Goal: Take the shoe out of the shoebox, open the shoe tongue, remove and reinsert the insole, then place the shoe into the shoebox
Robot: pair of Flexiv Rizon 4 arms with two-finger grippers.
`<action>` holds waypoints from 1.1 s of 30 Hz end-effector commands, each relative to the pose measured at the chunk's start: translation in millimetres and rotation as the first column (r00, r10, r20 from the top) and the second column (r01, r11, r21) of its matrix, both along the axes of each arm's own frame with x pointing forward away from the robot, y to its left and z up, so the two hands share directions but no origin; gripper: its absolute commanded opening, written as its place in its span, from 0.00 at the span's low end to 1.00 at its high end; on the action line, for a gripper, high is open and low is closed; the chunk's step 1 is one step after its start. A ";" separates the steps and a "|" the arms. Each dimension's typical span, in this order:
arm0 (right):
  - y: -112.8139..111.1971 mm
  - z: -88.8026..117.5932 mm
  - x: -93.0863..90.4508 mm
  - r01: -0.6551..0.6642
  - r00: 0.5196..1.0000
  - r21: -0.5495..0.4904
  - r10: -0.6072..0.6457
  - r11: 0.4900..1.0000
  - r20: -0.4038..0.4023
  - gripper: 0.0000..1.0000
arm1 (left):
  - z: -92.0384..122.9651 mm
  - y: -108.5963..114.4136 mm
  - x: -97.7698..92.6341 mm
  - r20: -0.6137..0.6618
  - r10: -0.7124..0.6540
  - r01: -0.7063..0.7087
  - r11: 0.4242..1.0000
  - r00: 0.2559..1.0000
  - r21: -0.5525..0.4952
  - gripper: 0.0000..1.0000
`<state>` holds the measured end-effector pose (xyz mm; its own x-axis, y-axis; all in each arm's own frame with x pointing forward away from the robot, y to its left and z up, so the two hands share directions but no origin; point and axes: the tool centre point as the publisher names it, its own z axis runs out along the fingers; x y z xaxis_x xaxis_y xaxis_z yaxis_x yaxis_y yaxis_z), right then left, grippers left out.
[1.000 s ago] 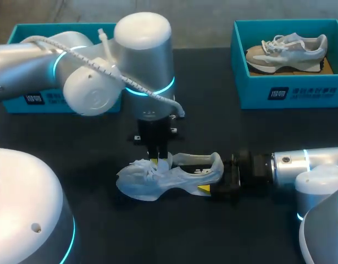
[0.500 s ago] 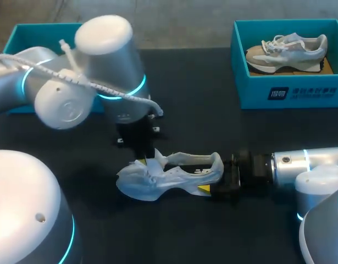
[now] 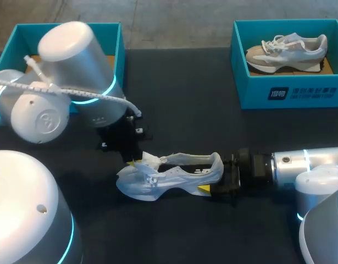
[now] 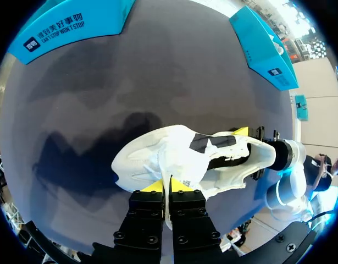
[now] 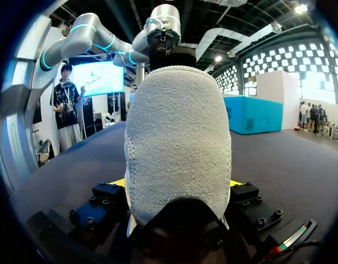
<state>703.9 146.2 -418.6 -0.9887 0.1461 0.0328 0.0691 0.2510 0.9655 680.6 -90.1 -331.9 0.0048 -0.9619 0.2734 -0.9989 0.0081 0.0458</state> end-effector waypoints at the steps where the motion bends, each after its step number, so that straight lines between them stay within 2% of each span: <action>1: -1.7 -1.8 -0.6 0.001 1.000 -0.002 -0.001 1.000 -0.001 0.00 | -3.9 12.2 -3.6 0.004 0.005 -0.004 0.991 1.000 -0.131 0.00; 17: -1.7 -1.8 -0.6 0.001 1.000 -0.002 -0.001 1.000 -0.001 0.00 | -24.0 30.9 -4.4 -0.027 -0.006 0.001 0.984 1.000 -0.177 0.00; 24: -1.7 -1.8 -0.6 0.001 1.000 -0.002 -0.001 1.000 -0.001 0.00 | -27.8 32.9 -4.2 -0.042 -0.018 0.010 0.984 0.999 -0.179 0.12; 25: -1.7 -1.8 -0.6 0.001 1.000 -0.002 -0.001 1.000 -0.001 0.00 | -27.5 32.9 -4.7 -0.042 -0.022 0.015 0.984 0.999 -0.175 0.16; 31: -1.7 -1.8 -0.6 0.001 1.000 -0.002 -0.001 1.000 -0.001 0.00 | -11.2 31.4 -10.4 -0.006 -0.050 0.048 0.986 0.999 -0.159 0.35; 33: -1.7 -1.8 -0.6 0.001 1.000 -0.002 -0.001 1.000 -0.001 0.00 | -3.6 31.2 -12.2 0.008 -0.066 0.067 0.984 0.998 -0.165 0.36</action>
